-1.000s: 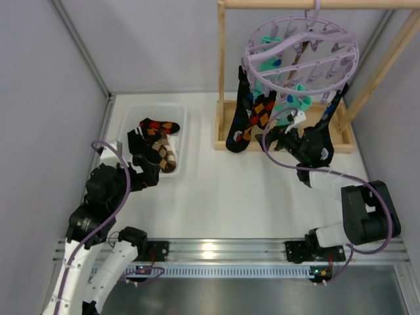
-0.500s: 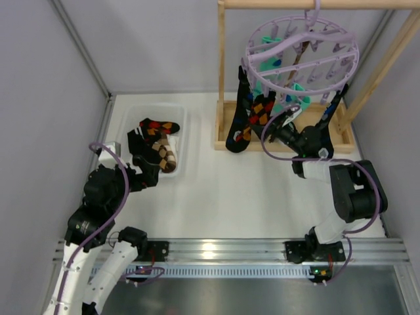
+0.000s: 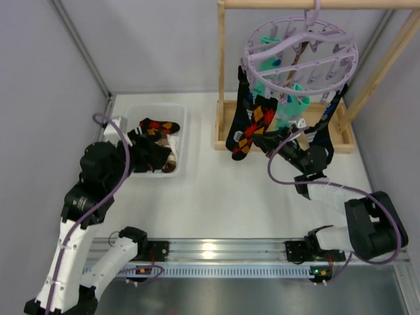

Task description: Remove the socks clipped to the hanger

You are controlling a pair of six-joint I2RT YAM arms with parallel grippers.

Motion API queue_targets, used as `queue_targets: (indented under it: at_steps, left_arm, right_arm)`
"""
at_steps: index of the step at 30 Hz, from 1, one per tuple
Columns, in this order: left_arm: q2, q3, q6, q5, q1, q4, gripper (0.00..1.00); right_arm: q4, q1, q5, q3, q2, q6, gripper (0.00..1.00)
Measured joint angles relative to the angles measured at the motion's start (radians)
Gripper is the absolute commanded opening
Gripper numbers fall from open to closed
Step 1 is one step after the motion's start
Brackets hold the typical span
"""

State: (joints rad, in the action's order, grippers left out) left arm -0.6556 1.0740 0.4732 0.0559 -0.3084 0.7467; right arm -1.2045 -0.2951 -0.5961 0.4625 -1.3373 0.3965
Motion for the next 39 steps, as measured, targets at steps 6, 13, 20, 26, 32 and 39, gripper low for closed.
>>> queue_targets:
  at_steps: [6,13,20,26,32,39]
  left_arm:
    - [-0.29,0.228,0.056,0.266,-0.036,-0.24,0.99]
    - [-0.695,0.561,0.016,0.325,-0.352,-0.401,0.99]
    - [-0.898,0.699,0.023,0.373,-0.387,-0.495,0.99]
    - [-0.99,0.74,0.064,0.415,-0.385,-0.568,0.98]
    - [-1.072,0.776,0.114,0.461,-0.394,-0.654,0.97]
    - [-1.171,0.861,0.154,0.483,-0.408,-0.704,0.94]
  right_arm:
    - [0.156,-0.054,0.014,-0.002,0.196,0.009,0.0]
    - [0.408,-0.056,-0.031,-0.003,0.392,0.023,0.0]
    - [0.629,-0.056,-0.091,-0.001,0.553,0.043,0.0]
    - [0.766,-0.056,-0.116,0.051,0.619,0.026,0.0]
    - [0.811,-0.056,-0.126,0.076,0.618,0.018,0.0]
    - [0.813,-0.056,-0.132,0.076,0.609,0.019,0.0]
